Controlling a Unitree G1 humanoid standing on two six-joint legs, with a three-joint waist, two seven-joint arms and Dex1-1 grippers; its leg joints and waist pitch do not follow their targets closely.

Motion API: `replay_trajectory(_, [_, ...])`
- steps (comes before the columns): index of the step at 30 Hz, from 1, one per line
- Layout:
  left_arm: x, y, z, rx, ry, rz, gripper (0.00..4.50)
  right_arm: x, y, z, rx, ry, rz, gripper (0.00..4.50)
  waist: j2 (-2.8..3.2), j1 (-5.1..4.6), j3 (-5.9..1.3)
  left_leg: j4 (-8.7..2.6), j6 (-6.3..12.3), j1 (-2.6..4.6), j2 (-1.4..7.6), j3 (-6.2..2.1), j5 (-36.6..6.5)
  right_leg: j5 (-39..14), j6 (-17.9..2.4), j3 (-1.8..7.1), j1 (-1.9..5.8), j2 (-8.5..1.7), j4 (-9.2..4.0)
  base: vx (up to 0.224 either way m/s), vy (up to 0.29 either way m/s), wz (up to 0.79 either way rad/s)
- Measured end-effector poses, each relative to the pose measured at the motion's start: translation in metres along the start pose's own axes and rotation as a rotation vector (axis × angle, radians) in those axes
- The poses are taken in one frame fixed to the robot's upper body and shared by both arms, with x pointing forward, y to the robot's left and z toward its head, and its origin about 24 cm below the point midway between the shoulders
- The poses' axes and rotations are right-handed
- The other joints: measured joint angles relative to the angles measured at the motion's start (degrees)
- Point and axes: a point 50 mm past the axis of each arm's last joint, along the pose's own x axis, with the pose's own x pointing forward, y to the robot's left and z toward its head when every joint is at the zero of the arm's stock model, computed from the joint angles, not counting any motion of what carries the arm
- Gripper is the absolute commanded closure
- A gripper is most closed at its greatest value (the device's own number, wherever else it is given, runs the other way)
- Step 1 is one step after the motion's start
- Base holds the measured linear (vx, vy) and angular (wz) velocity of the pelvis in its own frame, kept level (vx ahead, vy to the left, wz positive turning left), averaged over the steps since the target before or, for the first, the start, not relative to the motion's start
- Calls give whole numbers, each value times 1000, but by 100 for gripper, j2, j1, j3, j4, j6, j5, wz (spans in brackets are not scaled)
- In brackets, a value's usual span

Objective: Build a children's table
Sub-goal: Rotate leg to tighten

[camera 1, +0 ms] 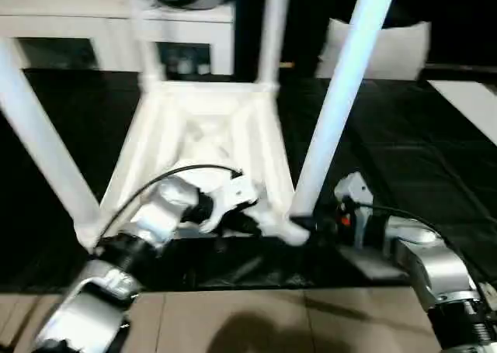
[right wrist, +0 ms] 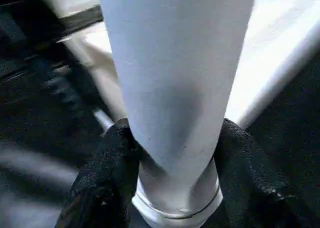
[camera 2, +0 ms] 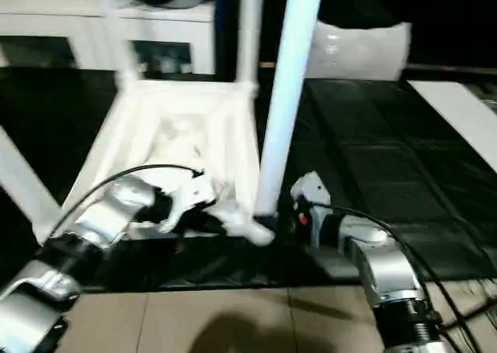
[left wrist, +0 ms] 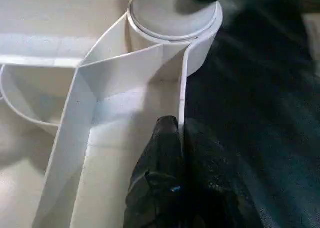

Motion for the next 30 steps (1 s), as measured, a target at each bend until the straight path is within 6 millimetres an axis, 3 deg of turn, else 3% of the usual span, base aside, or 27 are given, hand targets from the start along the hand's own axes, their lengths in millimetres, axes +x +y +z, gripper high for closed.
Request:
replay_trajectory(1, [3, 1, 1, -22, -7, 26, 450, 3, 0, 0, 7, -4, -54, 258, 0, -66, 0, 4, 2, -5, -2, 1, -3, 2, 3, 5, 12, -3, 2, 0, 0, 0])
replay_trajectory(3, [9, 3, 5, -40, -11, 64, 450, 7, -1, 2, 15, -5, -137, 259, 0, -87, 0, 4, 1, 30, -18, 11, -3, 5, 5, 11, 14, -15, 11, 0, 0, 0])
replay_trajectory(8, [24, 7, 16, -65, -38, 181, 450, 23, -3, 10, 84, -23, -382, 259, 19, -119, -5, -37, 4, 2, -50, 11, -2, 18, 9, 7, -14, -45, 14, 0, 0, 0])
replay_trajectory(9, [25, 7, 18, -58, -44, 186, 450, 23, -3, 11, 100, -36, -403, 189, 18, -122, -5, -42, 13, 2, -61, 13, -8, 47, 4, 8, -20, -58, 16, 0, 0, 0])
replay_trajectory(13, [26, 6, 22, -22, -73, 178, 450, 19, -2, 13, 84, -68, -419, 168, 17, -78, -7, -70, 45, -49, -93, 21, -11, 44, -10, 30, -90, -86, 75, 26, -1, 2])
replay_trajectory(16, [24, 5, 23, 33, -108, 156, 450, 13, 2, 13, 34, -89, -429, 141, 7, -35, -9, -31, 53, -119, -128, 26, -23, -52, -48, 63, -228, -137, 275, 0, 0, 0])
replay_trajectory(18, [24, 3, 23, 52, -118, 153, 450, 8, 4, 11, -25, -79, -437, 122, 1, 7, -8, -27, 59, -125, -154, 29, -26, -116, -64, 63, -267, -173, 368, 0, 0, 0])
replay_trajectory(20, [23, 2, 22, 63, -120, 154, 450, 3, 7, 7, -41, -79, -433, 105, 1, 74, -8, -31, 58, -120, -151, 28, -26, -129, -69, 59, -270, -171, 383, 0, 0, 0])
replay_trajectory(24, [23, 2, 21, 73, -131, 167, 450, -12, 13, -4, -76, -80, -397, 61, 5, 92, -5, -32, 49, -112, -148, 30, -22, -136, -37, 60, -268, -169, 383, 0, 0, 0])
replay_trajectory(25, [22, 1, 21, 72, -138, 169, 450, -17, 15, -3, -99, -90, -378, 61, 9, 94, -2, -32, 49, -112, -149, 30, -22, -133, -34, 61, -267, -169, 381, 0, 0, 0])
replay_trajectory(27, [20, 0, 20, 71, -153, 174, 397, -26, 17, 4, -127, -116, -349, 41, 11, 84, -3, -33, 49, -104, -150, 30, -22, -128, -28, 61, -260, -169, 373, 0, 0, 0])
replay_trajectory(30, [15, -3, 30, 44, -290, 176, 393, -34, 26, 18, -138, -179, -267, 16, -17, 111, 2, -35, 49, -99, -146, 24, -22, -125, -24, 55, -245, -165, 356, 0, 0, 0])
